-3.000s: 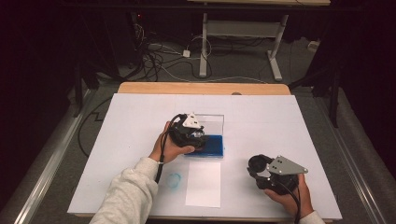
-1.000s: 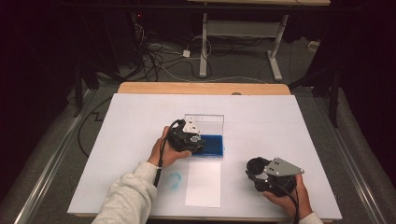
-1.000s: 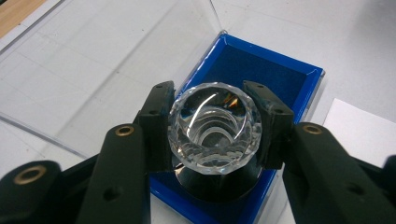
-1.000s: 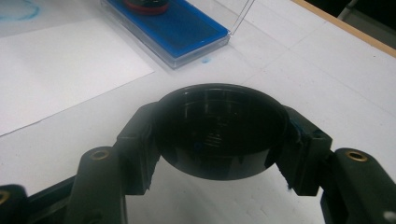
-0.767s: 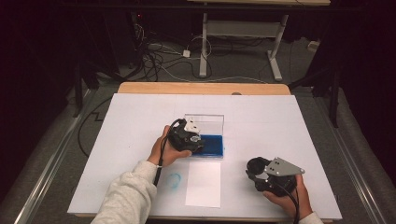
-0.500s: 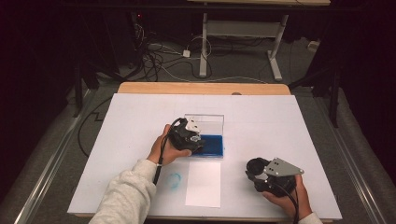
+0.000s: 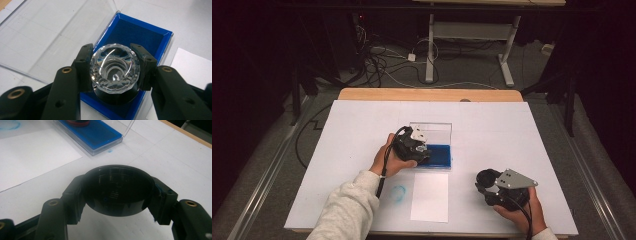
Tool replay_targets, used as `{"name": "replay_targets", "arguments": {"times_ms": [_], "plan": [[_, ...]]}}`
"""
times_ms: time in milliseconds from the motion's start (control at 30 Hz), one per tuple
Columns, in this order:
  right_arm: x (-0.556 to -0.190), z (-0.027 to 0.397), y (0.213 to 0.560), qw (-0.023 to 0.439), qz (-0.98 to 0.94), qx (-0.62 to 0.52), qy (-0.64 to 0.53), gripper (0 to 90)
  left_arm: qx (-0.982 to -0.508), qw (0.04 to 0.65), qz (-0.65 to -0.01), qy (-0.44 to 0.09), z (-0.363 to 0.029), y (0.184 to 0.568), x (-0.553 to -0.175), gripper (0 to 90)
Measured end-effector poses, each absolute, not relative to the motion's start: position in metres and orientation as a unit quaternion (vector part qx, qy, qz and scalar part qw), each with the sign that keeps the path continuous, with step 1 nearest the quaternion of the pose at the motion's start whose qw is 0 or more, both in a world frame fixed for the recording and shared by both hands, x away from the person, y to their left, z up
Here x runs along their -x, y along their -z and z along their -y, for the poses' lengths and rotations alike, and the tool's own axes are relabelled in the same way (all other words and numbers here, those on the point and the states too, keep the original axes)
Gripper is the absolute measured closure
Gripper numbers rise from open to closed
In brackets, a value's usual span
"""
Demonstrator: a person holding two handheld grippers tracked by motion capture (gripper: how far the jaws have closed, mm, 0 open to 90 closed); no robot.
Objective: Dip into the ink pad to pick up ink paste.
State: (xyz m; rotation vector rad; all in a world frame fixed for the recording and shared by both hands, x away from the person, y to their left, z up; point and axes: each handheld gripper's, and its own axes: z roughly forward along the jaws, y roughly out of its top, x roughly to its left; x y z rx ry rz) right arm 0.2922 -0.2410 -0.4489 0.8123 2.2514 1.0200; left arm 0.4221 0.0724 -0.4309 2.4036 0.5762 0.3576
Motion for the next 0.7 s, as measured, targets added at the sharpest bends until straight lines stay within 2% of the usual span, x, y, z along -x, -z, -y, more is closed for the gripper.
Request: {"name": "replay_targets", "arguments": {"times_ms": [467, 700], "plan": [[-0.292, 0.242, 0.447, 0.268, -0.834, -0.302, -0.377, 38.4, -0.911, 0.313, -0.228, -0.143, -0.071, 0.43, -0.422, 54.7], [-0.293, 0.244, 0.446, 0.271, -0.83, -0.304, -0.38, 38.4, -0.903, 0.335, -0.204, -0.174, -0.061, 0.376, -0.423, 54.7]]}}
